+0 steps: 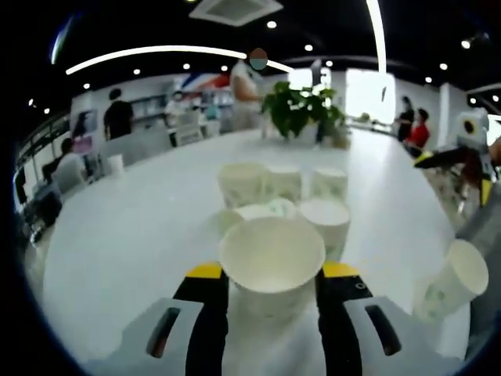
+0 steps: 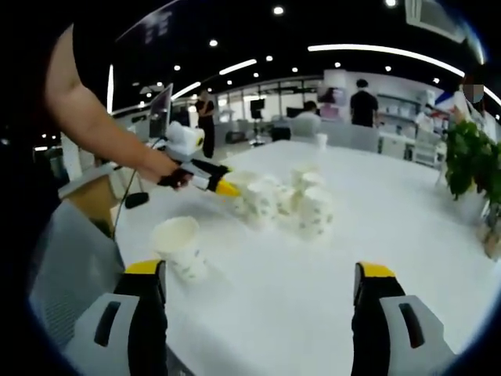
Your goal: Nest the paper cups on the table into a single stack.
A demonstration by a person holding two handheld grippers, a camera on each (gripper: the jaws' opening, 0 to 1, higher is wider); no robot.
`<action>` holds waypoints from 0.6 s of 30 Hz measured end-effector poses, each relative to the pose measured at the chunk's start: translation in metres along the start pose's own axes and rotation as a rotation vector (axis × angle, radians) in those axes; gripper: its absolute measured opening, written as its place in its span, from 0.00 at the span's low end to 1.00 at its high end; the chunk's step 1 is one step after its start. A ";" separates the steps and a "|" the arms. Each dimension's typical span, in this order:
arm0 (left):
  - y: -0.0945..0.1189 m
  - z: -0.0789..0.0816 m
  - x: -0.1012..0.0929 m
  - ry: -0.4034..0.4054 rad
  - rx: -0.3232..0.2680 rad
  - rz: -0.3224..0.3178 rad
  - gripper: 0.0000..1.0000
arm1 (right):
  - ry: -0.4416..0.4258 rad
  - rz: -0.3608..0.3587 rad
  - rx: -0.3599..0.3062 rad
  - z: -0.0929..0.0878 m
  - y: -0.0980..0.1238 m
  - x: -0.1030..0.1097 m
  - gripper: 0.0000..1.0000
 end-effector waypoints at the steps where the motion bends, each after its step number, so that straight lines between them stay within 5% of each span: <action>1: 0.000 0.000 0.000 -0.001 0.000 -0.001 0.42 | 0.000 0.001 0.001 0.000 0.001 0.000 0.98; 18: 0.014 0.000 -0.003 0.002 -0.024 0.000 0.41 | 0.005 0.007 0.002 0.000 0.005 0.012 0.98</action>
Point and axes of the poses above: the point that each gripper's makers call its tool centre point, and the gripper's own axes: y roughly backward along the fingers, x roughly to its left, z roughly out of its top, the point moved 9 cm from there along y, roughly backward along the fingers, and after that the axes turned 12 degrees about y, right-handed, at the moved point
